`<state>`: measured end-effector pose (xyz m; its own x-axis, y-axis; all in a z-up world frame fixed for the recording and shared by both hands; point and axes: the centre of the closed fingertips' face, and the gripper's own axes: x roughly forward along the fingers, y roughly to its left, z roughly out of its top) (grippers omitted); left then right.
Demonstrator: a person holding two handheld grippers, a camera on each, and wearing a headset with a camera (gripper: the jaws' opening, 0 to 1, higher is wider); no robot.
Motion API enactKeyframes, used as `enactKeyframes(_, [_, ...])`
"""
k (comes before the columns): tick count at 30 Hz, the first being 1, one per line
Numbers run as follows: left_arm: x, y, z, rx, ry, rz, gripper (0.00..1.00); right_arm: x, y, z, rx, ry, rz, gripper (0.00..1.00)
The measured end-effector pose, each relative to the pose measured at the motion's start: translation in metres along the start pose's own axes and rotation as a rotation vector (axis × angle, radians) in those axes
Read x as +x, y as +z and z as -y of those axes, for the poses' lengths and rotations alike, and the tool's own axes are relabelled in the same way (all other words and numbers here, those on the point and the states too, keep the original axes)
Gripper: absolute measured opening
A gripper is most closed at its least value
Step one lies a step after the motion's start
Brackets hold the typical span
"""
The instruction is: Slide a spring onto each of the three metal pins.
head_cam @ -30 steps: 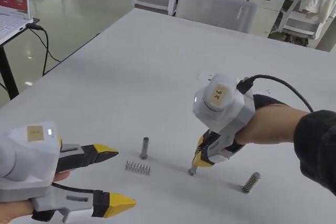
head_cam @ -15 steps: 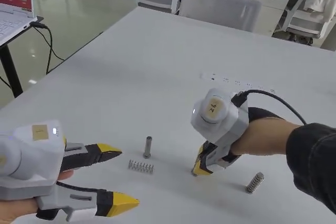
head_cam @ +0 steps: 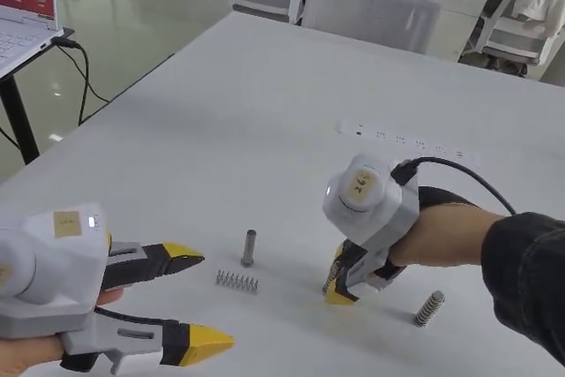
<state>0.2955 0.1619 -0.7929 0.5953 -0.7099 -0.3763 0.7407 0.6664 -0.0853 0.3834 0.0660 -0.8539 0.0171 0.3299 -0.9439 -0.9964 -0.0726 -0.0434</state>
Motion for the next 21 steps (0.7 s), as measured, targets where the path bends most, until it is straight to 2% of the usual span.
enactKeyframes(6, [0.001,0.0,0.001,0.004,-0.004,-0.004,0.59,-0.007,0.01,-0.001,-0.018,-0.008,0.015,0.28])
enactKeyframes(13, [0.0,0.001,0.002,0.008,-0.005,-0.008,0.58,-0.013,0.034,-0.006,-0.05,-0.02,0.053,0.29])
enactKeyframes(21, [-0.001,0.0,0.002,0.01,-0.002,-0.013,0.58,-0.01,0.063,-0.015,-0.06,-0.022,0.13,0.27])
